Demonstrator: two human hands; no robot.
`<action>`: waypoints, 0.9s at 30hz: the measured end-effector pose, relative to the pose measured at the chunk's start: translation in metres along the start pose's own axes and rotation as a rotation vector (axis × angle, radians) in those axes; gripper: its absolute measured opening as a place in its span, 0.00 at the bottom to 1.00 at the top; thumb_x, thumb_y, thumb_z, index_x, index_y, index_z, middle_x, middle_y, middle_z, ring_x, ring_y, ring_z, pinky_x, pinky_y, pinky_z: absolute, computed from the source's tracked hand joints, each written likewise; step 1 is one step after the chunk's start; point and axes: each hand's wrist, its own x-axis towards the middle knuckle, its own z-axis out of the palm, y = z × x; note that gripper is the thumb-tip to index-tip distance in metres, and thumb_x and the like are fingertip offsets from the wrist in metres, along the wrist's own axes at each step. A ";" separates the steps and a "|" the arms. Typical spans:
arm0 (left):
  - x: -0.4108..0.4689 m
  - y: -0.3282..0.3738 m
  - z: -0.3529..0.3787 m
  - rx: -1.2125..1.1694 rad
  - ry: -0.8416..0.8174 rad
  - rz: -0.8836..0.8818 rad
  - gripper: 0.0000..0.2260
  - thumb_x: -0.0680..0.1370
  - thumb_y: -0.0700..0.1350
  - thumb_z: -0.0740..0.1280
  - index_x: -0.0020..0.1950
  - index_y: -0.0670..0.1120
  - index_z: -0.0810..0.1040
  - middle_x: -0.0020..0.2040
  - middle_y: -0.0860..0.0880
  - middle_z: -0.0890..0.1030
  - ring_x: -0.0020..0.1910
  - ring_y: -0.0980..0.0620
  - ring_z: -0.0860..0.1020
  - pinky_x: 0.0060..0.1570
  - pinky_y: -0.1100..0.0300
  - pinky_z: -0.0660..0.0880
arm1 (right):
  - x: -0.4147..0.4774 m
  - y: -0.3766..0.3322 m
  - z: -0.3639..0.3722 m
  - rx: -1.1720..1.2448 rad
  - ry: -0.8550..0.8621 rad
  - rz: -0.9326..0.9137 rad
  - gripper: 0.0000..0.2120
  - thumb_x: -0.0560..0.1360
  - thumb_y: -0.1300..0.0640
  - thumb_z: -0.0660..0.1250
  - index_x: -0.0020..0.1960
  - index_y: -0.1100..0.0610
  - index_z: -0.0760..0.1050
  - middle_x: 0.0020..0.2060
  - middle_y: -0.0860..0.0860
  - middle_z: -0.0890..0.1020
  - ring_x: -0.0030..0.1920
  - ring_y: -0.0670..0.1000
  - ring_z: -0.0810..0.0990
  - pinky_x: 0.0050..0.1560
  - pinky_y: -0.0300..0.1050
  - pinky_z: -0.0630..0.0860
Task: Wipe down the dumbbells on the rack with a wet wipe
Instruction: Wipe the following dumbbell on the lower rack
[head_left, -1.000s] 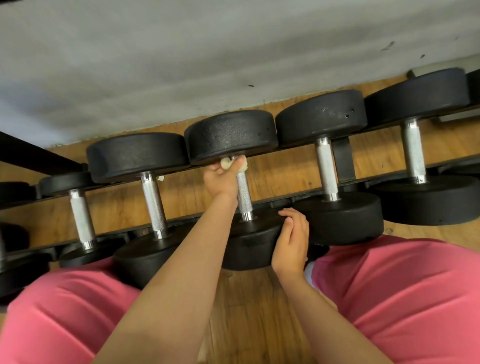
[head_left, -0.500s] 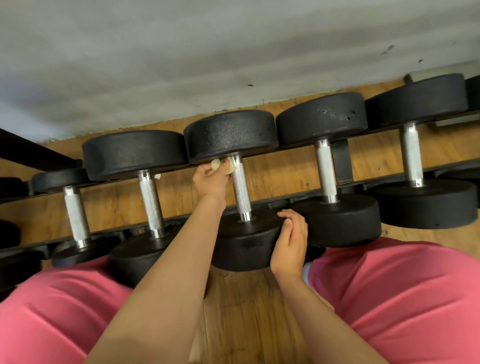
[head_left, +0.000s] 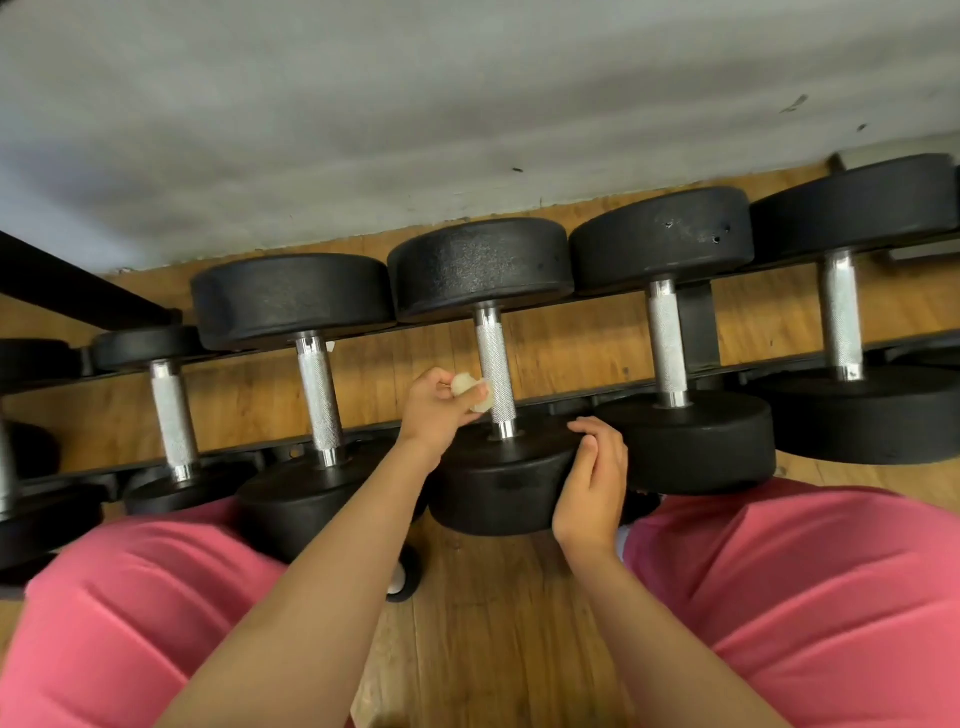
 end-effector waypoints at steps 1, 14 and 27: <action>-0.002 0.001 -0.003 0.073 -0.051 -0.001 0.10 0.74 0.37 0.73 0.48 0.42 0.73 0.49 0.47 0.80 0.50 0.51 0.81 0.39 0.66 0.80 | 0.000 0.000 0.000 0.000 -0.001 0.004 0.16 0.79 0.53 0.49 0.52 0.54 0.75 0.53 0.46 0.77 0.60 0.45 0.72 0.62 0.28 0.62; -0.004 -0.003 -0.006 0.445 -0.199 -0.034 0.41 0.68 0.40 0.79 0.76 0.45 0.61 0.62 0.42 0.79 0.59 0.47 0.79 0.60 0.54 0.74 | 0.000 0.000 -0.001 -0.027 -0.005 0.009 0.15 0.79 0.54 0.49 0.52 0.53 0.75 0.53 0.45 0.76 0.60 0.45 0.72 0.61 0.28 0.61; 0.030 0.035 0.025 -0.155 0.148 -0.054 0.15 0.68 0.41 0.79 0.47 0.47 0.75 0.51 0.47 0.81 0.56 0.47 0.80 0.62 0.51 0.76 | -0.001 -0.001 -0.001 -0.015 -0.009 0.024 0.14 0.80 0.56 0.50 0.53 0.52 0.74 0.52 0.43 0.75 0.61 0.44 0.71 0.62 0.30 0.63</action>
